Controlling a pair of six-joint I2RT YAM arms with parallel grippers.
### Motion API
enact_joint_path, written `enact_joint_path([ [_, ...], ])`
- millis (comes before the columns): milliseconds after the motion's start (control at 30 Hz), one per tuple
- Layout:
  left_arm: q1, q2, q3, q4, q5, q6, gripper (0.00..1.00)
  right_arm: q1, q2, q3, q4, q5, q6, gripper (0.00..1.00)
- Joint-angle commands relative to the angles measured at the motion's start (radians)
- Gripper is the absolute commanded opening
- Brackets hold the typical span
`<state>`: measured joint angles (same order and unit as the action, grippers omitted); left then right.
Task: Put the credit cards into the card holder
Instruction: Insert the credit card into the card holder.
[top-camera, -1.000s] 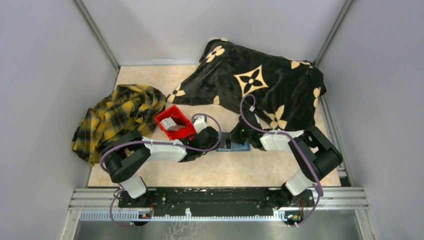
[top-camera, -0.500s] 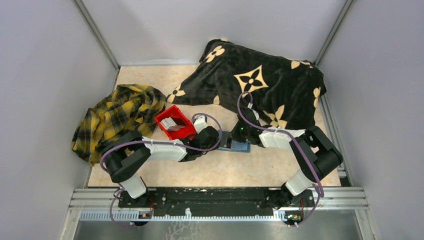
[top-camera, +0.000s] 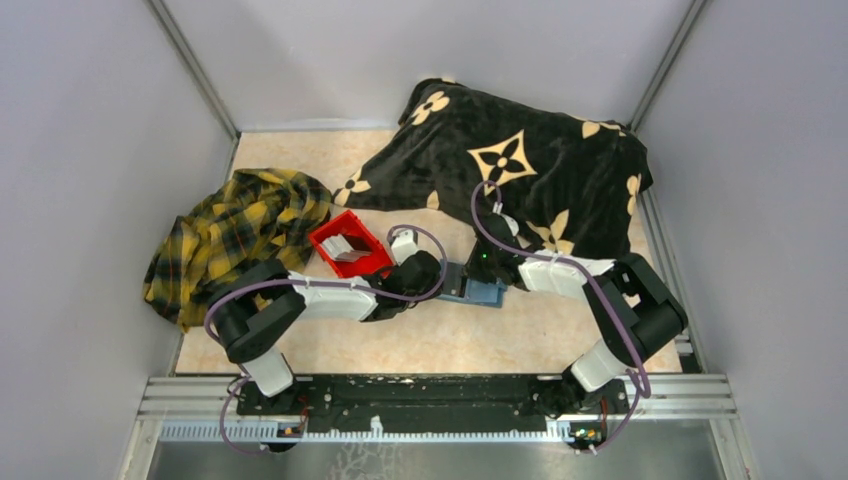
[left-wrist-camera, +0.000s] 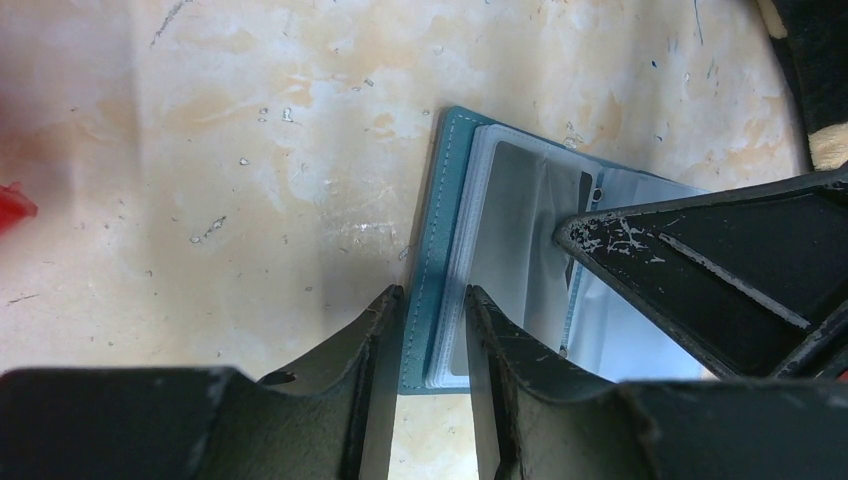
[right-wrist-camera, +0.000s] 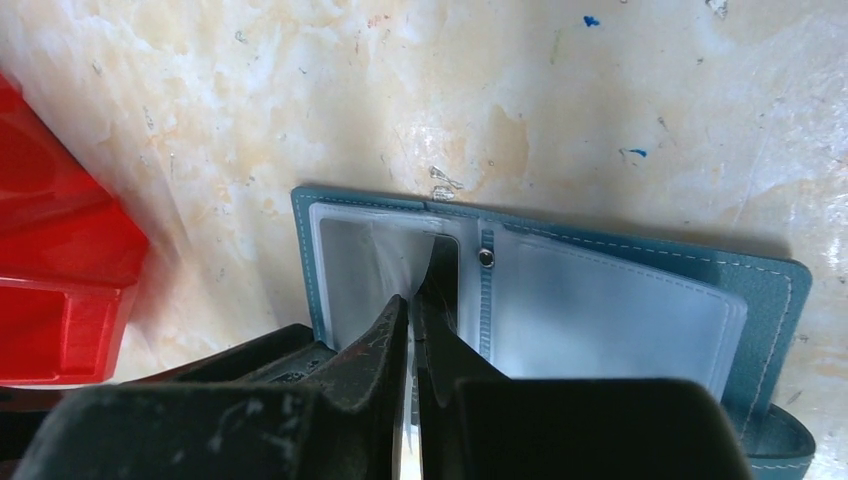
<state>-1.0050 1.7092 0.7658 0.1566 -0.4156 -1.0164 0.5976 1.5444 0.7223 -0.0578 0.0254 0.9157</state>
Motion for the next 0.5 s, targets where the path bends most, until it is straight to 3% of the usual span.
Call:
enact_joint_path([
  [0, -0.006, 0.093, -0.061, -0.233, 0.091, 0.024, 0.38, -0.007, -0.013, 0.039, -0.054, 0.036, -0.058, 0.08],
  [467, -0.007, 0.035, 0.000, -0.289, 0.083, 0.066, 0.38, -0.007, 0.049, 0.057, -0.090, 0.042, -0.142, 0.06],
])
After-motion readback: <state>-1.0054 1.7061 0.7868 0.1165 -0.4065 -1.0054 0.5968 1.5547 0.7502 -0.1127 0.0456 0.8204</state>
